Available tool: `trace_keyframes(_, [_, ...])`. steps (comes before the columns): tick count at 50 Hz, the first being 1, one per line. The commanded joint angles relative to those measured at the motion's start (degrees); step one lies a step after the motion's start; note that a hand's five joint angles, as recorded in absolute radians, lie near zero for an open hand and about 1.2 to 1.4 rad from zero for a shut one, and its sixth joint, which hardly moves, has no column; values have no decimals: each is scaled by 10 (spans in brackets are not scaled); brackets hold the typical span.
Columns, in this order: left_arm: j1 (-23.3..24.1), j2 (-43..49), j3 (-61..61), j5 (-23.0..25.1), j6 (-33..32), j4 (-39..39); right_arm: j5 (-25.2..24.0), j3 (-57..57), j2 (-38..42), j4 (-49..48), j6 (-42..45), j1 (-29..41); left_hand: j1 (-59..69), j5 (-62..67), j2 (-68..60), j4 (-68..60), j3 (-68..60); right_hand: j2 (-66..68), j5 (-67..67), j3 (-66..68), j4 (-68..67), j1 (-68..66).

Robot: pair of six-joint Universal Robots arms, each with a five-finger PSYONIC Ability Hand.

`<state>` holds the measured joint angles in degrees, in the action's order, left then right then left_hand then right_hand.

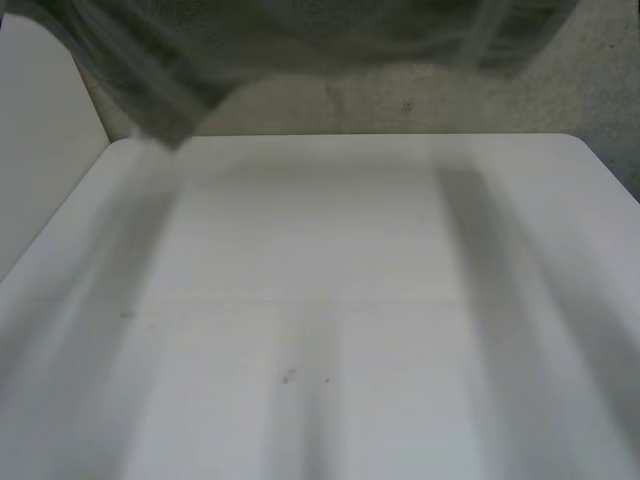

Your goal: Fold the towel.

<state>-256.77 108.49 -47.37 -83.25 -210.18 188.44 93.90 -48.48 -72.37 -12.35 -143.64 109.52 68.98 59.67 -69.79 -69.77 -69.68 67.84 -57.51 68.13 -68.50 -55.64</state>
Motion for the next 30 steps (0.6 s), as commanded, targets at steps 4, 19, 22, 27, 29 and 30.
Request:
trace_keyframes(4, [-3,-79,-368,24,34,44,-67,-268,-61,3,-59,-10,110,103,-102,-102,-103,122,-125,119,-115,-244])
trace_keyframes(19, [-13,34,-587,58,-4,193,-107,-505,19,5,-61,-9,110,103,-102,-102,-103,122,-125,119,-115,-244])
trace_keyframes(22, [-18,43,-607,60,-33,188,-108,-521,22,6,-58,-12,110,103,-102,-102,-103,122,-125,119,-115,-244])
trace_keyframes(27, [-41,31,-634,62,-56,186,-110,-537,15,7,-58,-37,110,103,-102,-102,-103,122,-125,119,-115,-244])
trace_keyframes(29, [-41,20,-640,62,-57,187,-111,-541,14,6,-59,-47,-66,-73,74,74,73,122,-125,119,-115,-244])
trace_keyframes(30, [-41,9,-645,63,-57,187,-111,-545,9,6,-59,-53,-178,-185,186,186,185,122,-125,119,-115,-244])
